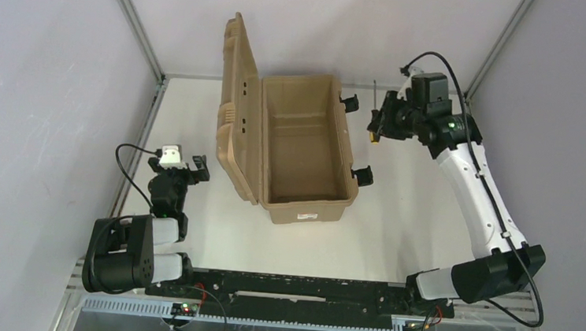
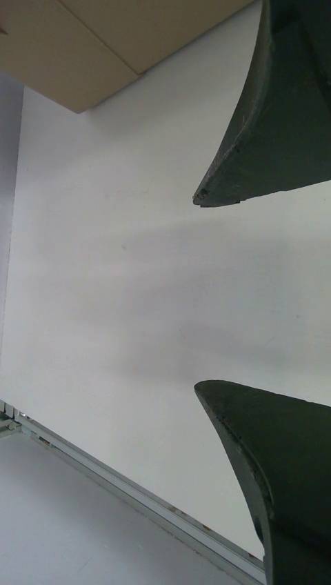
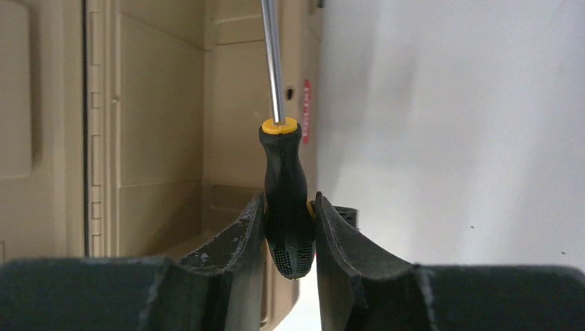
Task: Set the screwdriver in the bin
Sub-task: Place the screwdriver in the bin.
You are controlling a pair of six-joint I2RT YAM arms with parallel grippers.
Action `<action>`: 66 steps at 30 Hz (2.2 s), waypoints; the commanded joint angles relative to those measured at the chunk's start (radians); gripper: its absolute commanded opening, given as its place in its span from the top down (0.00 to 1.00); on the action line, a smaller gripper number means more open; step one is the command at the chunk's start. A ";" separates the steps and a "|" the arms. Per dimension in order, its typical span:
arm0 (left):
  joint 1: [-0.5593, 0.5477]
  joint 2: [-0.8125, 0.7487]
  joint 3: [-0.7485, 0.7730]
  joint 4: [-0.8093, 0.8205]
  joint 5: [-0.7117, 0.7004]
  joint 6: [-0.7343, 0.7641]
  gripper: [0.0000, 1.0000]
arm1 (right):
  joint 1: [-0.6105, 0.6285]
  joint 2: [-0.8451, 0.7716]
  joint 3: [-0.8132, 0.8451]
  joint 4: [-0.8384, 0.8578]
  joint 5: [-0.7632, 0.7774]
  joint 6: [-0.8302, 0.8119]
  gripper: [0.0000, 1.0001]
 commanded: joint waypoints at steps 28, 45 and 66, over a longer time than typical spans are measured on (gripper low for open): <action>-0.007 -0.017 0.039 0.034 -0.005 0.000 0.00 | 0.444 0.616 0.348 -0.057 0.318 0.208 1.00; -0.006 -0.016 0.039 0.033 -0.005 0.000 0.00 | 0.453 0.829 0.364 -0.048 0.378 0.296 1.00; -0.007 -0.016 0.040 0.034 -0.004 -0.001 0.00 | 0.453 0.898 0.357 -0.024 0.346 0.306 0.81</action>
